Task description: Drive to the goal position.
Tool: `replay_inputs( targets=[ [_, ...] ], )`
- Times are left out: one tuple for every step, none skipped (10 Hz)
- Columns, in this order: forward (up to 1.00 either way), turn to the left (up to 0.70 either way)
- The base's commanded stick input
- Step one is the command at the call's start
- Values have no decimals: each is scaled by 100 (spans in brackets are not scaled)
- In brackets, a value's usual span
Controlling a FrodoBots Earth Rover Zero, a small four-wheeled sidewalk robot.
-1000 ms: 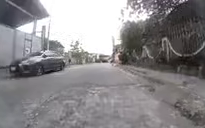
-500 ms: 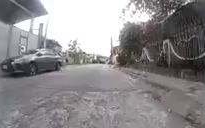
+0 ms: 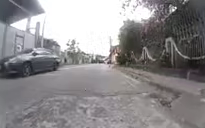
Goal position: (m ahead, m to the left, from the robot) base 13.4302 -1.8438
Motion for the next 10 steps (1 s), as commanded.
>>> replay_inputs(
  targets=[
    [67, 0],
    [67, 0],
    [67, 0],
    [67, 0],
    [67, 0],
    [67, 0],
    [67, 0],
    [67, 0],
    [67, 0],
    [67, 0]
  ],
)
